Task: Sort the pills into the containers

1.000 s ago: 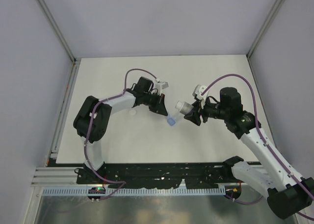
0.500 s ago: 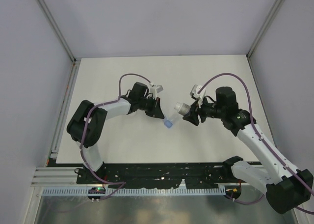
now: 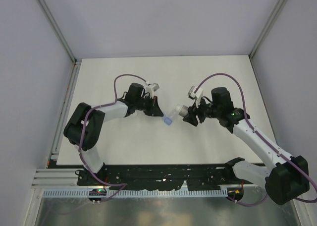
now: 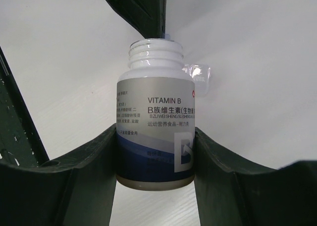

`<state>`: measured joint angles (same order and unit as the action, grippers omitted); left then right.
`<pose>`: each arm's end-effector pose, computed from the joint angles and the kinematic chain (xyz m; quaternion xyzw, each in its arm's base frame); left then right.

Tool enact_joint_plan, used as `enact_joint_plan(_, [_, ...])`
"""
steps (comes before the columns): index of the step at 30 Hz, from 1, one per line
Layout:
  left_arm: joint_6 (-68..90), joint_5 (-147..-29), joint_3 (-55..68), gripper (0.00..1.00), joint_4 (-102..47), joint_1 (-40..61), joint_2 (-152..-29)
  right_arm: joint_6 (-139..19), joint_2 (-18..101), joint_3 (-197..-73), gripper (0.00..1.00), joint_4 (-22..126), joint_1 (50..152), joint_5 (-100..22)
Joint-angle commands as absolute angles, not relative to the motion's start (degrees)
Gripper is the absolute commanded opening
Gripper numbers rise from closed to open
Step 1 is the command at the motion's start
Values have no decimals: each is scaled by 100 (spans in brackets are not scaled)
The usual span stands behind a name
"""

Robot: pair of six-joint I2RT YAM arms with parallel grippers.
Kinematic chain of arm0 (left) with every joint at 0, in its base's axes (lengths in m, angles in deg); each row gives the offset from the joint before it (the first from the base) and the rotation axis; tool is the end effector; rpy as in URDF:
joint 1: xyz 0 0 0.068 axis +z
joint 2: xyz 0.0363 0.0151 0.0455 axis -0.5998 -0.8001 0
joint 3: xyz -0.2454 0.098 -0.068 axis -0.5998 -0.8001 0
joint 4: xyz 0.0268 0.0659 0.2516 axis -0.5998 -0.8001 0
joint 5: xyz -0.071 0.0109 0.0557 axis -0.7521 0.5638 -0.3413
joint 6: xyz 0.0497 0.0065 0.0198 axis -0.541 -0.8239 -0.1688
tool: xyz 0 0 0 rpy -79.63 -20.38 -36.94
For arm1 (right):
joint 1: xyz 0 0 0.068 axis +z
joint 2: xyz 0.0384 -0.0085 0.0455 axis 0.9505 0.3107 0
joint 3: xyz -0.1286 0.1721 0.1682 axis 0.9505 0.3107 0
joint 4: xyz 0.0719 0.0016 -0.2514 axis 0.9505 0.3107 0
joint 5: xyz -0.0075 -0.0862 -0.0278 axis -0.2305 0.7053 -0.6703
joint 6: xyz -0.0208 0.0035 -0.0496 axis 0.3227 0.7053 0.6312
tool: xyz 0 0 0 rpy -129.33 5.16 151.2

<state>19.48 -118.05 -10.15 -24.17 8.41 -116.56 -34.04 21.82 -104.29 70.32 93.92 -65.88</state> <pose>0.3085 -0.1922 0.1695 0.2001 0.8466 -0.4335 0.2353 0.2052 0.1045 0.2725 -0.4241 0.7496 0.2724 0.4290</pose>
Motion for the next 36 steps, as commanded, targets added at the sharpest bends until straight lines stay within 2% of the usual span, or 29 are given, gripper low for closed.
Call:
enact_joint_plan(1, [2032, -11780, -1084, 0, -2048, 899, -11538, -3459, 2344, -10384, 6, 6509, 9484, -6574])
enact_joint_plan(22, [2067, -11710, -1137, 0, -2180, 1084, -11661, -3467, 3188, -10006, 6, 5507, 9879, -6451])
enact_joint_plan(36, [1979, -11648, -1102, 19, -2399, 1172, -11661, -3775, 3742, -10129, 6, 5375, 10082, -6442])
